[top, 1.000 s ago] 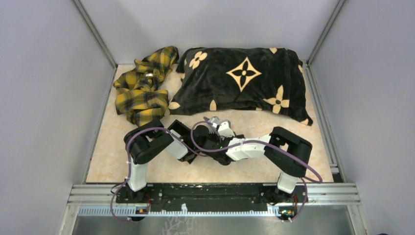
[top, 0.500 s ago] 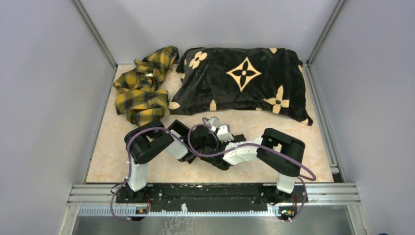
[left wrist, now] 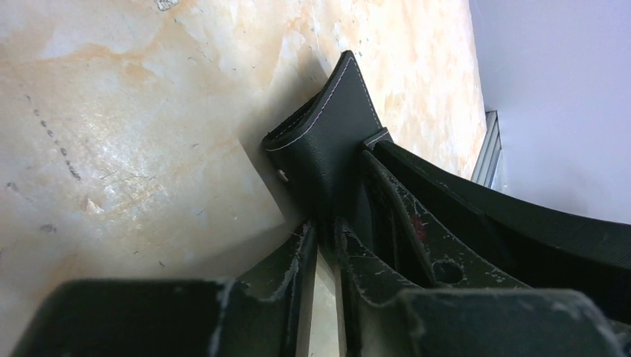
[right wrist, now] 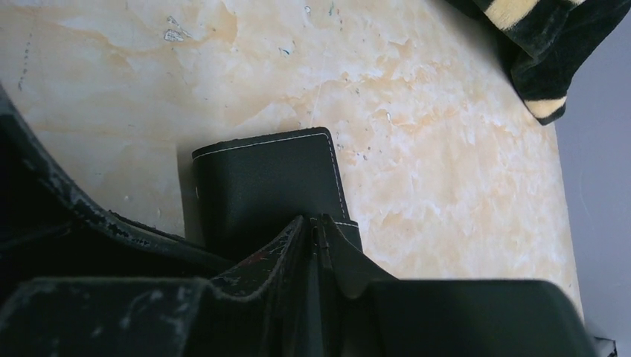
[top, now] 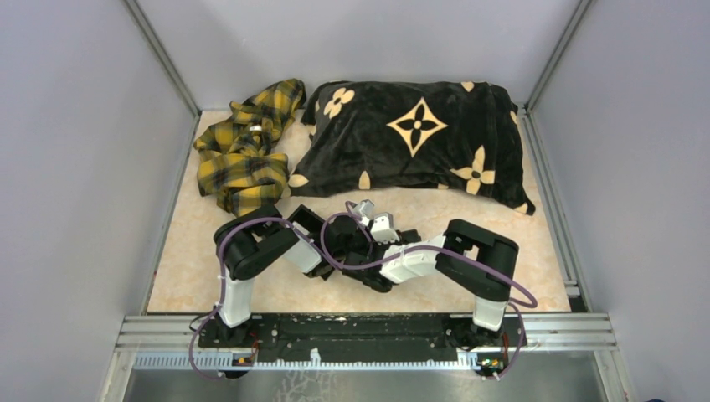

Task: Put the credit cards into the card holder
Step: Close the card holder at the center of the board.

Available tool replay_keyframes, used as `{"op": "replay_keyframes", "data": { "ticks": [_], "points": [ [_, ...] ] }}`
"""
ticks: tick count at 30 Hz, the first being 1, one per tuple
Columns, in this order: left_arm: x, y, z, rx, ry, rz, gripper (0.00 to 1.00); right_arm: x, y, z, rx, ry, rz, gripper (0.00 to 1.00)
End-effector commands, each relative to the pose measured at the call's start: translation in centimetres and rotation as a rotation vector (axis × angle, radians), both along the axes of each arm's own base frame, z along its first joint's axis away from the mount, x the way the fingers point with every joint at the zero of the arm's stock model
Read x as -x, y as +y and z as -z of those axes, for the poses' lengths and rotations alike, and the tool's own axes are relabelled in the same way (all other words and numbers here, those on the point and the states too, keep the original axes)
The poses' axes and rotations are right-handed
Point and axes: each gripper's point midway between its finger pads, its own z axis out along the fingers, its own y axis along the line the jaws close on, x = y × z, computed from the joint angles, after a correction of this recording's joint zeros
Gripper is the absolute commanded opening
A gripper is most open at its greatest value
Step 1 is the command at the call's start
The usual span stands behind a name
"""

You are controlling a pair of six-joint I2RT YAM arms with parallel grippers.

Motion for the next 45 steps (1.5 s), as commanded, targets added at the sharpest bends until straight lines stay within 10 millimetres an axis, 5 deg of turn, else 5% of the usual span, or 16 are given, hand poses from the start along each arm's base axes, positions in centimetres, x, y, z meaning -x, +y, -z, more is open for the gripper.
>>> {"op": "replay_keyframes", "data": {
  "ticks": [1,14,26,36,41,45],
  "points": [
    [4.5,6.1,9.5,-0.374,0.202,0.011,0.29,10.9,8.3,11.4,-0.485,0.637,0.005,0.23],
    [0.8,5.4,4.4,-0.418,0.081,-0.069,0.55,5.6,11.3,-0.5,-0.602,0.346,-0.144,0.36],
    [-2.3,3.2,-2.0,-0.422,-0.023,-0.089,0.60,4.6,9.0,-5.9,-0.674,0.217,-0.148,0.37],
    [-4.1,5.1,-9.1,-0.455,-0.180,-0.181,0.63,4.5,4.2,-8.6,-0.751,0.076,-0.107,0.38],
    [-3.8,8.2,-14.3,-0.445,-0.330,-0.288,0.66,3.5,-0.1,-9.9,-0.737,-0.046,-0.035,0.52],
    [-3.2,12.0,-16.6,-0.449,-0.427,-0.405,0.66,2.7,-3.4,-11.3,-0.772,-0.132,0.018,0.61]
  ]
}}
